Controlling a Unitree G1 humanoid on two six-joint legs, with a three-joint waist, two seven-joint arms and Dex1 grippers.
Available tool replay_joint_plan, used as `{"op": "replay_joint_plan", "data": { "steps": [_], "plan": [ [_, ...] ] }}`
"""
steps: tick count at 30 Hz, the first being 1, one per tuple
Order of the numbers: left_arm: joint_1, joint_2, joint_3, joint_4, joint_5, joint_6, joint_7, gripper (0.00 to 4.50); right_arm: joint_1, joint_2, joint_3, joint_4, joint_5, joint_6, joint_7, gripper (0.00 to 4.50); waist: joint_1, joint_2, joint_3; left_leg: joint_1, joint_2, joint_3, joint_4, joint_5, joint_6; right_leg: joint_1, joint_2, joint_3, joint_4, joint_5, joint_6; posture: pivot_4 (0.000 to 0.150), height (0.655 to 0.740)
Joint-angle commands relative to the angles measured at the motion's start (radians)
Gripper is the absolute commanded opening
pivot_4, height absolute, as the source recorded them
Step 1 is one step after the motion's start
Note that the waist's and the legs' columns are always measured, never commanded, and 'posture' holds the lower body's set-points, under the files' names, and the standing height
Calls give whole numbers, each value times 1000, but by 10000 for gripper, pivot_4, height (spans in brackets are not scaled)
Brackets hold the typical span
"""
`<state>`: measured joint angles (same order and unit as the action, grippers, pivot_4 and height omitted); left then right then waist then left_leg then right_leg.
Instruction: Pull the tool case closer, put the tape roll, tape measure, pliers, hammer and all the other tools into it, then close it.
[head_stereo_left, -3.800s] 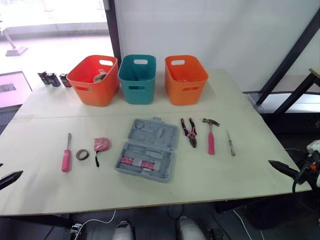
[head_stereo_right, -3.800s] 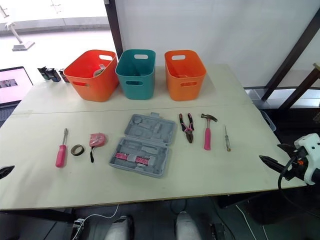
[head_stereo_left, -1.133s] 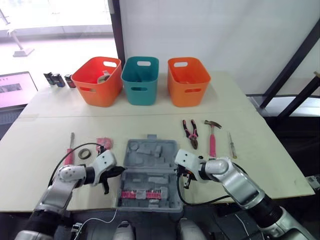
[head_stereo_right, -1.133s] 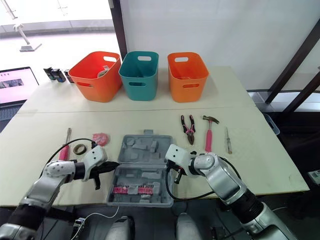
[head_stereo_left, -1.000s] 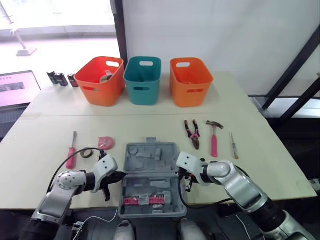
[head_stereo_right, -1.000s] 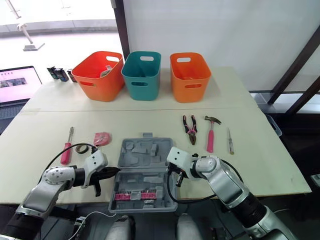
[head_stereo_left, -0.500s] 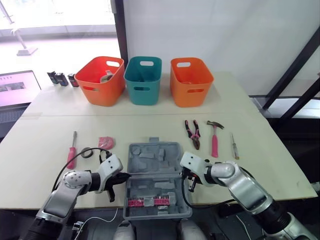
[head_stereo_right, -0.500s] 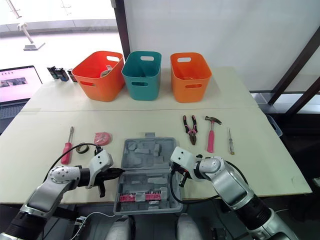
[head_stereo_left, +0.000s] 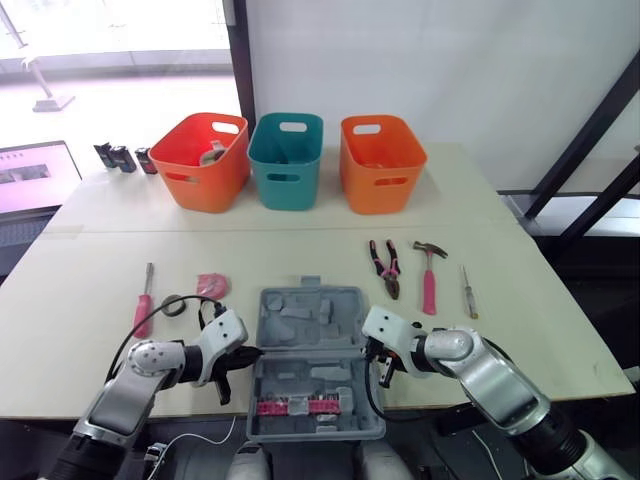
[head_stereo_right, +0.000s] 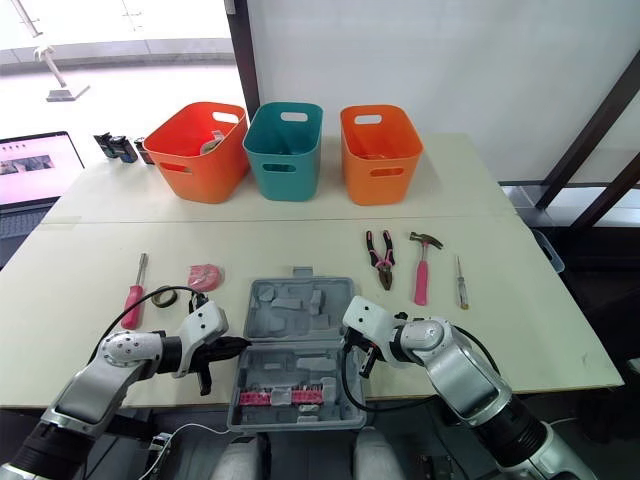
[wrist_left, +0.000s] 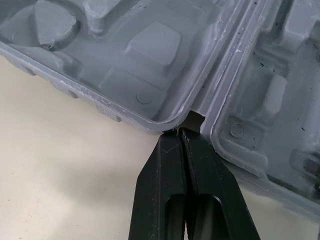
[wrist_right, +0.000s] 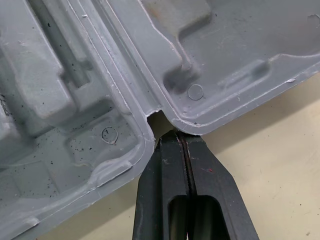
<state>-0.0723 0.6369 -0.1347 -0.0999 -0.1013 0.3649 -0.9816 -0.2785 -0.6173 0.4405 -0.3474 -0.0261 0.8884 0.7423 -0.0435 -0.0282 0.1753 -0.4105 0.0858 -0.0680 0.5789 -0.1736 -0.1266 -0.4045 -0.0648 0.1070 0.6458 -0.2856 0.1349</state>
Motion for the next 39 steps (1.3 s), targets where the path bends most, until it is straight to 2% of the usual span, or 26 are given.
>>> {"op": "replay_joint_plan", "data": {
  "steps": [1,10,17,23,26,29,32,35,39],
  "plan": [
    [23,8,-29,-14,-9,3,-14,745,7,-6,-13,-15,8,-6,-3,0,0,0,0,0,0,0,0,0,0,0,0,0,0,0,0,1500,7400],
    [3,10,-7,35,-17,-2,5,745,19,-24,-47,10,18,-4,-7,0,1,0,0,0,0,0,0,0,0,0,0,0,-1,0,0,1500,7400],
    [-33,60,48,122,-20,-45,8,745,66,-125,-151,58,45,-64,20,0,0,-1,0,0,0,0,0,0,0,-1,0,0,-1,0,0,1500,7400],
    [-17,126,286,230,-163,-81,-13,745,149,-249,-466,152,152,-231,83,0,-3,-3,2,-3,0,0,-1,0,0,-4,0,0,-1,0,-1,1500,7400],
    [14,194,464,318,-244,-111,-52,745,236,-271,-700,181,274,-339,175,0,-2,-3,3,-5,0,0,-2,-1,1,-6,0,0,-1,0,0,1500,7400],
    [69,296,594,410,-234,-135,-39,745,347,-307,-870,235,315,-444,256,0,-2,-4,3,-5,0,1,-2,-2,3,-6,0,0,-1,-2,0,1500,7400],
    [130,384,723,618,-227,-198,-14,745,436,-319,-1046,326,374,-482,316,0,-3,-5,4,-5,0,2,-2,-2,3,-6,-1,0,-4,-2,-1,1500,7400],
    [157,386,816,718,-285,-193,-30,9217,470,-310,-1106,394,388,-498,310,8476,-8,-4,4,-3,0,4,-3,-3,2,-7,-3,0,-11,-1,-1,1500,7400],
    [198,387,836,817,-279,-239,-46,28560,474,-289,-1111,445,402,-521,302,27725,-20,-7,4,-2,0,7,-2,-5,-2,-5,-7,0,-17,2,-7,1500,7400]
  ]
}}
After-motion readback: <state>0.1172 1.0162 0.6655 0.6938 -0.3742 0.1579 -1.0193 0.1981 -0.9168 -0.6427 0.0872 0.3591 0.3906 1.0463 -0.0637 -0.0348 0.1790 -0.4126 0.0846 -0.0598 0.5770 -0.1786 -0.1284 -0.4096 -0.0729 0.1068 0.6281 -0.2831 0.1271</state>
